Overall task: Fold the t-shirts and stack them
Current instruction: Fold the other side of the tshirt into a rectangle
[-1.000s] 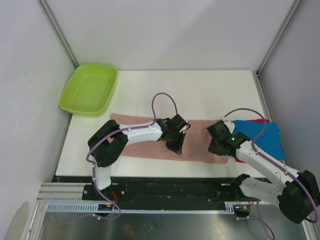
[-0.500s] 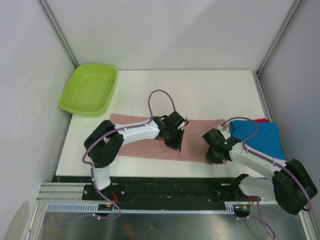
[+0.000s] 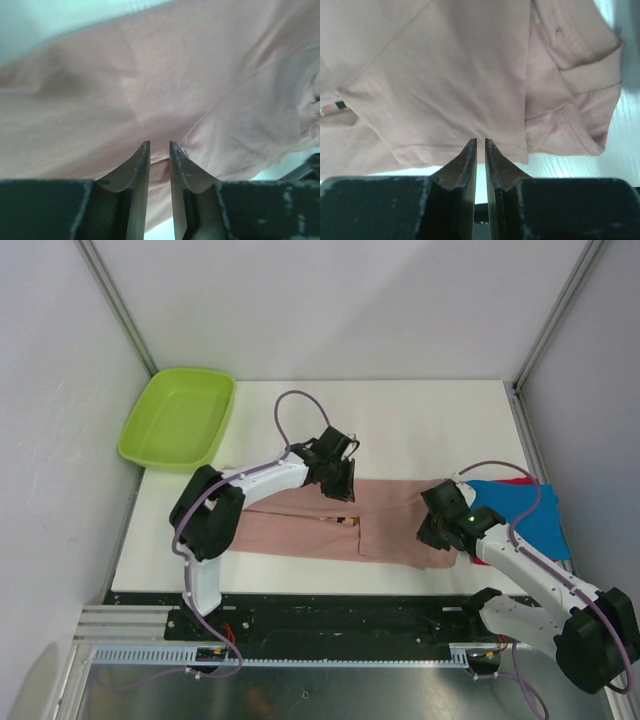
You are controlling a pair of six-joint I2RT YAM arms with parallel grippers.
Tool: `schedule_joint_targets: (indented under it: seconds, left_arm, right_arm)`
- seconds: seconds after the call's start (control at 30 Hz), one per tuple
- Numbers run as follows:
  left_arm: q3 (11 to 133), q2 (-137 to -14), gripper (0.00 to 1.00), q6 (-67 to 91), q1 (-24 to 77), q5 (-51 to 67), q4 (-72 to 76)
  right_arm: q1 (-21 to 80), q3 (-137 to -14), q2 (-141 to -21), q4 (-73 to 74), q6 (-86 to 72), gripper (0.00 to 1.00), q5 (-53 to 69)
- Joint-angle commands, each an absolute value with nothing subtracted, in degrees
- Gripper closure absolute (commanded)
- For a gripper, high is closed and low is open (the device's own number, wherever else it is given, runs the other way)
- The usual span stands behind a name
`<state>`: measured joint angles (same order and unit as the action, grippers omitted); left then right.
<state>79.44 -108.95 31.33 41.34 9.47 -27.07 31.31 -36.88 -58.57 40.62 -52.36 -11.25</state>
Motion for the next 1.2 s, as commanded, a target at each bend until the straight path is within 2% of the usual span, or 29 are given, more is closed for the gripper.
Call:
schedule_joint_targets:
  seconds: [0.0, 0.23, 0.43, 0.7, 0.93, 1.17]
  left_arm:
    - [80.4, -113.2, 0.74, 28.4, 42.6, 11.7, -27.6]
    - [78.9, -115.4, 0.74, 27.0, 43.0, 12.2, -27.6]
    - [78.5, -111.9, 0.73, 26.7, 42.1, 10.3, -27.8]
    - [80.0, -104.7, 0.67, 26.3, 37.8, 11.0, -29.1]
    - [78.4, -101.4, 0.65, 26.2, 36.9, 11.7, -29.2]
    - [77.5, -100.2, 0.65, 26.0, 36.5, 12.0, -29.2]
  right_arm:
    - [27.5, -39.8, -59.8, 40.1, -50.4, 0.84, -12.2]
    - [22.6, -39.8, -65.5, 37.6, -48.5, 0.85, -10.7]
    - [18.1, -39.8, -67.8, 37.3, -49.4, 0.83, -8.4]
    - [18.1, -36.3, -56.8, 45.7, -56.2, 0.62, -8.2]
    - [21.3, -29.9, -46.5, 51.7, -64.6, 0.51, -4.2]
    - [22.5, -24.5, -42.4, 49.9, -72.0, 0.48, -4.0]
